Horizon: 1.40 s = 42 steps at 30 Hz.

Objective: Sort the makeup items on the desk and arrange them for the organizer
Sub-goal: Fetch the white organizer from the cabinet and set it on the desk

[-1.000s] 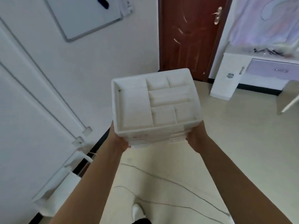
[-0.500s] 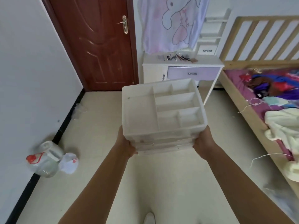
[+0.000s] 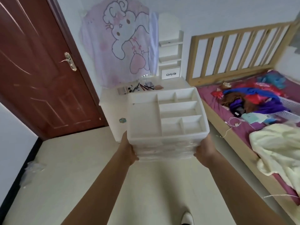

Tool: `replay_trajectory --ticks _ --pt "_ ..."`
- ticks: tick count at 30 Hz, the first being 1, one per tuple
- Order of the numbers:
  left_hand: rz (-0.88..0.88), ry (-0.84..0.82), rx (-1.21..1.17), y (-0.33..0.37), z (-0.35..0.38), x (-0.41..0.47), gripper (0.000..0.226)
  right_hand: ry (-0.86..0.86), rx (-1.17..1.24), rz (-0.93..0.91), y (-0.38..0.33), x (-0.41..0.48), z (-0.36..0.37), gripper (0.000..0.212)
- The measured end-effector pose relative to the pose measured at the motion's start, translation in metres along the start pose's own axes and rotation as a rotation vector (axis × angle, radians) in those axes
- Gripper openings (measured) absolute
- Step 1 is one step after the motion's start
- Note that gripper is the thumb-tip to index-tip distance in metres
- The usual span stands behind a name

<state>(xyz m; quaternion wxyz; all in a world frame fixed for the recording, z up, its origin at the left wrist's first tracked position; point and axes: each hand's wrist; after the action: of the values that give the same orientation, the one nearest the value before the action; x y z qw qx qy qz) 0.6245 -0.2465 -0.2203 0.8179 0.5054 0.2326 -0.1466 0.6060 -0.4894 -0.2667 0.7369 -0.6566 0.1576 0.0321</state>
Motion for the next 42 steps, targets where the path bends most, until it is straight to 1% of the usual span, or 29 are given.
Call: replay_trajectory --ticks 1,4,6,8,10,11,13,14,17,21,24,27,30,32,33,35,36,38,39,41,42 --pt "0.005 0.007 0.027 0.007 0.022 0.021 0.036 -0.011 -0.001 0.007 -0.011 0.029 -0.010 0.043" --pt "0.016 0.022 0.101 0.033 0.072 0.082 0.044 -0.032 0.003 0.041 -0.049 0.107 -0.032 0.044" --pt "0.044 0.044 0.122 0.055 0.099 0.122 0.037 -0.035 0.020 0.055 -0.073 0.157 -0.039 0.043" --pt "0.046 0.010 0.134 0.076 0.123 0.159 0.034 -0.073 0.018 0.057 -0.091 0.205 -0.044 0.046" --pt "0.043 -0.049 0.145 0.094 0.143 0.197 0.038 -0.134 0.067 0.087 -0.105 0.255 -0.046 0.059" --pt "0.039 -0.079 0.140 0.101 0.153 0.217 0.039 -0.132 0.078 0.100 -0.111 0.279 -0.047 0.063" --pt "0.028 -0.098 0.109 0.114 0.168 0.262 0.042 -0.123 0.087 0.092 -0.122 0.331 -0.047 0.059" --pt "0.020 -0.094 0.088 0.119 0.174 0.288 0.043 -0.109 0.084 0.083 -0.126 0.357 -0.045 0.055" --pt "-0.002 -0.088 0.024 0.138 0.192 0.369 0.048 -0.054 0.029 0.083 -0.133 0.433 -0.036 0.060" --pt "-0.068 -0.088 0.030 0.167 0.222 0.463 0.049 0.071 0.009 0.060 -0.153 0.515 -0.025 0.053" --pt "-0.099 -0.097 0.076 0.188 0.252 0.515 0.049 0.114 0.047 0.050 -0.169 0.564 -0.028 0.055" --pt "-0.132 -0.147 0.115 0.192 0.278 0.568 0.062 0.176 0.048 0.031 -0.177 0.603 -0.037 0.051" --pt "-0.196 -0.145 0.103 0.187 0.303 0.609 0.066 0.264 0.091 0.042 -0.165 0.647 -0.061 0.052" --pt "-0.235 -0.110 0.070 0.178 0.319 0.642 0.075 0.268 0.115 0.041 -0.159 0.677 -0.076 0.051" --pt "-0.244 -0.074 0.060 0.173 0.327 0.658 0.070 0.268 0.115 0.040 -0.157 0.693 -0.083 0.049" --pt "-0.246 -0.043 0.045 0.165 0.347 0.688 0.037 0.280 0.096 0.071 -0.153 0.728 -0.099 0.050" --pt "-0.250 -0.031 0.045 0.161 0.358 0.701 0.031 0.290 0.095 0.085 -0.146 0.748 -0.110 0.052" --pt "-0.261 0.027 0.036 0.154 0.381 0.726 0.043 0.292 0.079 0.154 -0.132 0.792 -0.136 0.060" --pt "-0.270 0.069 0.020 0.150 0.391 0.739 0.043 0.290 0.071 0.208 -0.131 0.812 -0.145 0.058" --pt "-0.275 0.151 -0.041 0.145 0.409 0.758 0.035 0.270 0.049 0.272 -0.129 0.843 -0.158 0.036" --pt "-0.259 0.188 -0.055 0.143 0.416 0.766 0.031 0.257 0.035 0.289 -0.124 0.858 -0.165 0.035"
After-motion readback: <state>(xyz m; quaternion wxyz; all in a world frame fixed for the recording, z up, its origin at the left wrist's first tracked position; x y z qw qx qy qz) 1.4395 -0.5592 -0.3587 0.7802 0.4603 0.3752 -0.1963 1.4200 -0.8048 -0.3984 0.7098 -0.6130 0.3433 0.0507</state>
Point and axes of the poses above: each hand's wrist, its own x-axis towards the middle knuckle, its own z-axis out of the palm, y = z × x, and after that the axes turned 11 degrees about -x, right-handed
